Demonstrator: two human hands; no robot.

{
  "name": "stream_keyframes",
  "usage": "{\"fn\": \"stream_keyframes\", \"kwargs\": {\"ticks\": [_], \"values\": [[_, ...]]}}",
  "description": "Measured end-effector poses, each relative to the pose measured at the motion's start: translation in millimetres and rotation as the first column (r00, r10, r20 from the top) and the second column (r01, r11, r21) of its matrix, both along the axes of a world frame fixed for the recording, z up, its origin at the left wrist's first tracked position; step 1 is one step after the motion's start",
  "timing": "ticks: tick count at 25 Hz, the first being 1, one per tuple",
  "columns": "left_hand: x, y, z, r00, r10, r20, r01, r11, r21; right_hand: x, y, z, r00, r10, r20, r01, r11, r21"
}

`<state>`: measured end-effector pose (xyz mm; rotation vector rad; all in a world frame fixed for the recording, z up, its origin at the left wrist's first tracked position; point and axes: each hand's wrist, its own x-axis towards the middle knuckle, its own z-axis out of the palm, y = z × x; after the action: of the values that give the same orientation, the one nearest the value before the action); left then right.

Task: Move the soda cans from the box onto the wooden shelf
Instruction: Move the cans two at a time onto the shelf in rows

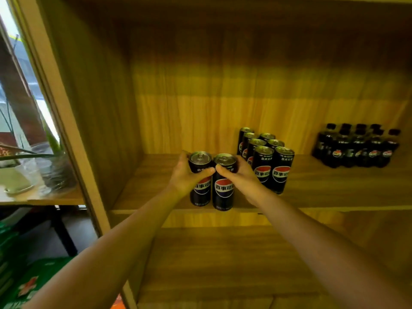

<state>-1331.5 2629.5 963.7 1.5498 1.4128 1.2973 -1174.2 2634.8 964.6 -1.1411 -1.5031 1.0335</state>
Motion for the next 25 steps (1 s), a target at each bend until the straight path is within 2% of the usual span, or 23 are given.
{"fn": "stream_keyframes", "kwargs": {"ticks": [11,15,16,17,18,19,20,21,23,25], "values": [[9.6,55.7,-16.1,0.999,0.043,0.026,-0.042,0.998,-0.038,-2.8,75.8,-25.6,0.999,0.013,-0.032,-0.013,1.0,-0.01],[10.2,53.3,-27.0,0.997,0.009,0.073,-0.008,1.0,-0.011,1.8,74.3,-42.8,0.992,-0.022,-0.125,0.01,0.995,-0.098],[7.2,52.0,-35.9,0.998,0.017,0.055,-0.016,1.0,-0.021,4.2,69.2,-55.4,0.994,-0.047,-0.101,0.036,0.994,-0.103],[3.3,51.3,-47.5,0.999,0.047,-0.014,-0.048,0.997,-0.054,6.1,63.1,-69.6,0.997,-0.076,-0.005,0.075,0.994,-0.084],[-1.3,51.5,-61.0,0.982,0.088,-0.168,-0.108,0.988,-0.111,7.2,57.9,-83.4,0.983,-0.098,0.153,0.107,0.993,-0.053],[-4.7,52.7,-75.4,0.916,0.101,-0.387,-0.176,0.971,-0.162,6.8,54.2,-94.2,0.93,-0.123,0.346,0.133,0.991,-0.006],[-6.3,53.7,-88.5,0.809,0.09,-0.581,-0.226,0.96,-0.167,5.9,55.4,-103.3,0.835,-0.171,0.523,0.158,0.985,0.07],[-6.5,55.7,-99.6,0.707,0.088,-0.702,-0.243,0.962,-0.124,3.6,57.5,-107.2,0.739,-0.231,0.633,0.175,0.973,0.151],[-3.5,61.9,-110.3,0.599,0.146,-0.787,-0.237,0.972,0.0,-0.5,65.6,-106.4,0.634,-0.318,0.705,0.214,0.948,0.236],[-1.3,71.0,-113.2,0.563,0.171,-0.809,-0.253,0.967,0.029,-1.7,76.4,-107.8,0.595,-0.364,0.716,0.244,0.931,0.271]]}}
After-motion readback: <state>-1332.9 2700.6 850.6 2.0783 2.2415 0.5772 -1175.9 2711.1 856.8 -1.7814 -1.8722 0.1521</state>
